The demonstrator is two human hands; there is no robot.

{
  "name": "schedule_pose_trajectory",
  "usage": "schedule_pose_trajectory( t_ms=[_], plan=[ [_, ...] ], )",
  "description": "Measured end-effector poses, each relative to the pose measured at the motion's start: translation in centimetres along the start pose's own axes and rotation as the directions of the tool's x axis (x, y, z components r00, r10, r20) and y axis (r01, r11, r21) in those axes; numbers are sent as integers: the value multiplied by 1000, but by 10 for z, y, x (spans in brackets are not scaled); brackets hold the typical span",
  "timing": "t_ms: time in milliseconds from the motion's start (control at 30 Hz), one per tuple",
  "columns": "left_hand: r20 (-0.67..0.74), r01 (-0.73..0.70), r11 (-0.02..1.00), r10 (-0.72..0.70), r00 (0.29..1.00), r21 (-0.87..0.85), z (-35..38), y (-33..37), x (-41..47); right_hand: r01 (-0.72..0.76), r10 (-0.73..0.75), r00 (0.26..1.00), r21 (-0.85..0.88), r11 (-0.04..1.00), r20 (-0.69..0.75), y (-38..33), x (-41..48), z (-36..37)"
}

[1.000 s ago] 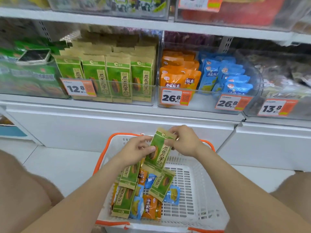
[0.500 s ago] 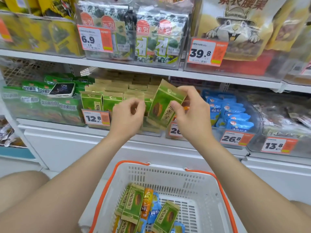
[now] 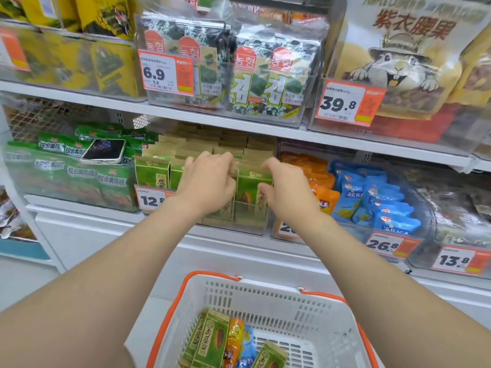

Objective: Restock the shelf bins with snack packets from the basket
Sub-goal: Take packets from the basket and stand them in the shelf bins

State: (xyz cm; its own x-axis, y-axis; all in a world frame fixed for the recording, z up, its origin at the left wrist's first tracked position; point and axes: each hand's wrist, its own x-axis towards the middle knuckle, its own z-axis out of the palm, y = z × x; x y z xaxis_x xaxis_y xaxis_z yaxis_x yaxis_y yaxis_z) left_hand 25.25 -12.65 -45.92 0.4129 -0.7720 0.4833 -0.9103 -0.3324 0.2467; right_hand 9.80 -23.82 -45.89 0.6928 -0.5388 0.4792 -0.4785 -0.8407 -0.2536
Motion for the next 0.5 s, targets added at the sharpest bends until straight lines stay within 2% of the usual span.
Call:
schedule_pose_trajectory(
  t_ms=[67, 133, 200, 267, 367, 433, 500],
  plan=[
    [-4, 5, 1000, -5, 1000, -30, 4, -2, 0, 61, -50, 997, -227, 972, 53, -1, 4, 12],
    [-12, 5, 999, -5, 1000, -45, 7, -4, 1, 66, -48, 997, -328, 942, 63, -1, 12, 15],
    [-31, 5, 999, -6, 999, -46, 10, -5, 1, 22, -1, 998, -319, 947, 65, 2, 20, 15],
    [-70, 2, 999, -4, 998, -33, 15, -5, 0, -44, 47, 999, -269, 962, 8, 5, 22, 18],
    [-135, -8, 1000, 5, 991, -20, 22, -1, -4, -54, 54, 999, -235, 970, -6, 4, 13, 26],
    [-207, -24, 1000, 20, 978, -16, 25, 4, -11, -55, 55, 998, -201, 978, -5, 2, 7, 27],
    [-322, -61, 998, 69, 944, 35, 28, 10, -22, -70, 55, 994, -172, 983, -90, 0, -1, 22]
  ],
)
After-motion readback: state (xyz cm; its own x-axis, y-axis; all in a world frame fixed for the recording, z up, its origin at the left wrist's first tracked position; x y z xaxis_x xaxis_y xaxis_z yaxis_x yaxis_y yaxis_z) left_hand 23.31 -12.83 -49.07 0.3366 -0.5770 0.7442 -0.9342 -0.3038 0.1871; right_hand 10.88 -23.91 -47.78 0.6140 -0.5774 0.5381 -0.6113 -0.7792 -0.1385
